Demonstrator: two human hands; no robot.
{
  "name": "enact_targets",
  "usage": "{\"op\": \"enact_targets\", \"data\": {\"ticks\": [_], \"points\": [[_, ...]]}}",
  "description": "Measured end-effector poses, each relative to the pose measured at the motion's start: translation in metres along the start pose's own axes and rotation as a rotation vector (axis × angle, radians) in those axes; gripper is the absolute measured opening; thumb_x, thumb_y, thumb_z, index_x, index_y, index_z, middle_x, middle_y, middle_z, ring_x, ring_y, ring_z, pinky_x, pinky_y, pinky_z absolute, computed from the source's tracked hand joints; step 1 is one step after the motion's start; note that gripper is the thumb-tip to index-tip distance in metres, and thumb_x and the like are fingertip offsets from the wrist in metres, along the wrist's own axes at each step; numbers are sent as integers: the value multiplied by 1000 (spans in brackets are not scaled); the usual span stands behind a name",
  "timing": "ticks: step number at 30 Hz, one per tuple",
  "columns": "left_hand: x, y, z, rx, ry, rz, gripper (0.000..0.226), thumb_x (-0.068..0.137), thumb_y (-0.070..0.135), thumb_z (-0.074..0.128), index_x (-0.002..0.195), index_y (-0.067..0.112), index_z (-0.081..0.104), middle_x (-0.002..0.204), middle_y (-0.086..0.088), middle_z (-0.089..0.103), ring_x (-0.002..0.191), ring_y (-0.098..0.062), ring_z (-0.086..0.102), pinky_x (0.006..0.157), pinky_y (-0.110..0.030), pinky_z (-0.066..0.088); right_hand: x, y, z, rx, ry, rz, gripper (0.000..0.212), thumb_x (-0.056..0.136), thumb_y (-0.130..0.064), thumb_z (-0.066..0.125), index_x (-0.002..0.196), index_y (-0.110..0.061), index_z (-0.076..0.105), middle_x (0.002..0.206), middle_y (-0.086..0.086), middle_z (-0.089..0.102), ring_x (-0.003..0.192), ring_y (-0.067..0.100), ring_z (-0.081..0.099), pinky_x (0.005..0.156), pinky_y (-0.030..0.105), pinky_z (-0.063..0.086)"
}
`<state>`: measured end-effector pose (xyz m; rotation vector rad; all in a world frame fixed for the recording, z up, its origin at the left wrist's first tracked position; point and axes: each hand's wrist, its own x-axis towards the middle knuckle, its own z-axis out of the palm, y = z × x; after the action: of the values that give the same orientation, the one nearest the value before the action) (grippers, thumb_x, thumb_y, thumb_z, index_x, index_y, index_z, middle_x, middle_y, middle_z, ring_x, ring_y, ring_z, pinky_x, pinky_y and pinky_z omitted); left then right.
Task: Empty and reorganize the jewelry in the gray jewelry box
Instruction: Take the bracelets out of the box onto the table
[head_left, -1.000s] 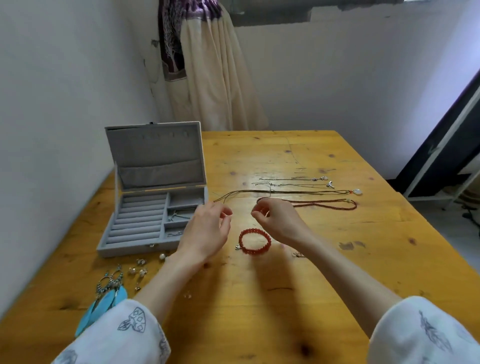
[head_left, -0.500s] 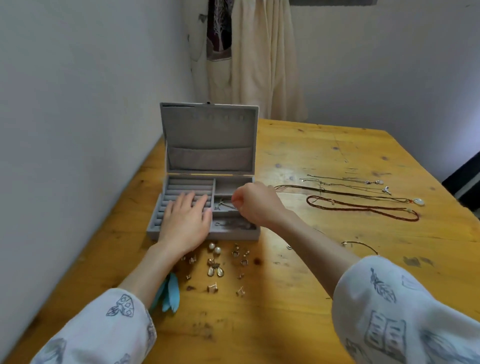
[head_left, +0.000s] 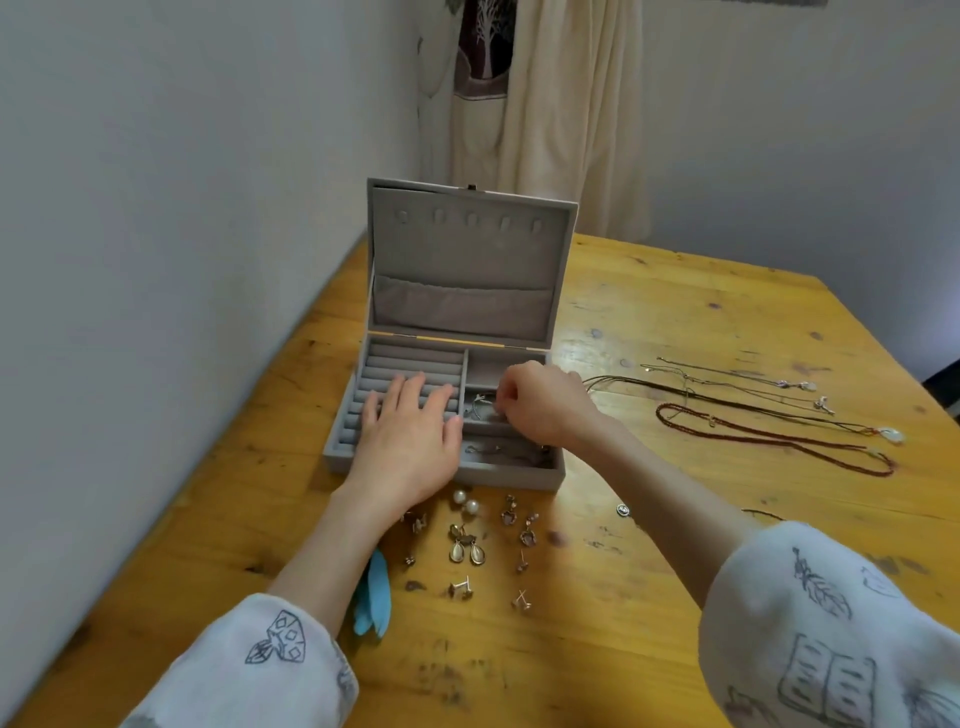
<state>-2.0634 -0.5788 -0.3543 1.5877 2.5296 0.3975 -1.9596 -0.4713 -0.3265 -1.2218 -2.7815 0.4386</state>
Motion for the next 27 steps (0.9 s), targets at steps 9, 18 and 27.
{"op": "enact_targets", "data": {"ticks": [9, 18, 27], "points": [[-3, 14, -21, -471, -87, 28, 62, 89, 28, 56, 142, 32, 24, 148, 2, 31, 138, -22, 25, 113, -49, 22, -36, -1, -26, 791, 102, -81, 5, 91, -14, 54, 89, -13, 58, 76, -1, 63, 75, 13, 61, 77, 30, 51], [-23, 78, -39, -671, 85, 224, 10, 88, 23, 58, 97, 21, 62, 86, 8, 64, 85, -5, 61, 73, -17, 49, -86, 50, -45, 888, 73, 50, 11, 96, -15, 46, 86, -14, 51, 71, 1, 57, 61, 9, 57, 51, 16, 41], [-36, 181, -8, -972, -104, 34, 8, 85, 7, 60, 85, 15, 58, 83, -6, 69, 76, -16, 65, 66, -24, 53, -154, 142, -62, 1347, -12, 224, 8, 87, -1, 58, 93, -5, 56, 78, 4, 56, 64, 10, 56, 56, 19, 45]]}}
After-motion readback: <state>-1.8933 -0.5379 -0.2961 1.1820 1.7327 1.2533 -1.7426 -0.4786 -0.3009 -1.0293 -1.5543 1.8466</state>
